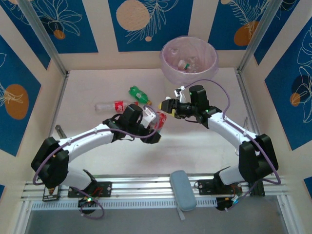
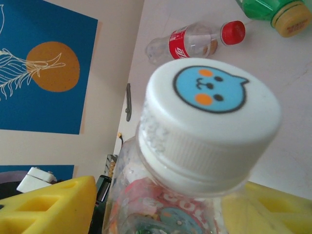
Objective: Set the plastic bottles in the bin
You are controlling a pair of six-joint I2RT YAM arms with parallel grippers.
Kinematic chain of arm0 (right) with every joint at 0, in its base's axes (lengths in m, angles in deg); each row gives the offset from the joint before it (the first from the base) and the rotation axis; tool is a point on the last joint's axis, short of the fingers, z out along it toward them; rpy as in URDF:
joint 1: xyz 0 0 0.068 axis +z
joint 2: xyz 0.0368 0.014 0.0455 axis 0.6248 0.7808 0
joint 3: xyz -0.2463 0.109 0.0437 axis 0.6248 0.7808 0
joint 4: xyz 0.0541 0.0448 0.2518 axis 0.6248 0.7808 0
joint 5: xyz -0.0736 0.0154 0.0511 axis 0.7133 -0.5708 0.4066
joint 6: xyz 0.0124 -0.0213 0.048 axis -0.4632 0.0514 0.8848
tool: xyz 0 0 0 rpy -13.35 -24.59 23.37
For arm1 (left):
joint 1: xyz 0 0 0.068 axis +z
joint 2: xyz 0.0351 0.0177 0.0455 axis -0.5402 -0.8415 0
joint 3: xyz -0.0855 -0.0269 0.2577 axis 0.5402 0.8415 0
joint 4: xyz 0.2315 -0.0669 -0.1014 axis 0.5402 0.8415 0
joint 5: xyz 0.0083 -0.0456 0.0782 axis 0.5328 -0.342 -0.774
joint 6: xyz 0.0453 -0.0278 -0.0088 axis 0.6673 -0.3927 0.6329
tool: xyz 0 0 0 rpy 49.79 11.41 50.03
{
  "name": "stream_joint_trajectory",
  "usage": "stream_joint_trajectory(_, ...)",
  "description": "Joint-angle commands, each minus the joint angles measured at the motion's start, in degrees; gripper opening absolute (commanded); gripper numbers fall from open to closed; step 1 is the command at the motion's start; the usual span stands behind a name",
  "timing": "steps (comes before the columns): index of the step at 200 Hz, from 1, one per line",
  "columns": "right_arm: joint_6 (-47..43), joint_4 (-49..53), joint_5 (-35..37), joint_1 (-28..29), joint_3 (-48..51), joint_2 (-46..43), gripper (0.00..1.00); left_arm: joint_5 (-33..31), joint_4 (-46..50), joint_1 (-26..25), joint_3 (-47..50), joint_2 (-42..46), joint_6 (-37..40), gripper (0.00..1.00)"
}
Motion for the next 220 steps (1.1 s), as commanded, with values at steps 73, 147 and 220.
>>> stream_joint_trajectory(73, -7.4, 7.4, 1.8, -0.1, -6.5, -1.4, 0.49, 0.3, -7.7, -0.7, 1.1, 5.5, -1.8, 1.0)
stream_joint_trajectory(147, -25.0, 27.4, 11.0, -4.6, -27.8, -4.6, 0.42, -15.0, 2.8, 0.3, 2.6, 19.9, -3.3, 1.0)
stream_joint_trajectory(220, -30.3, 26.8, 22.9, -12.2, -47.9, -2.2, 0.41, -22.7, 6.1, 9.1, 7.0, 24.6, -13.0, 1.0)
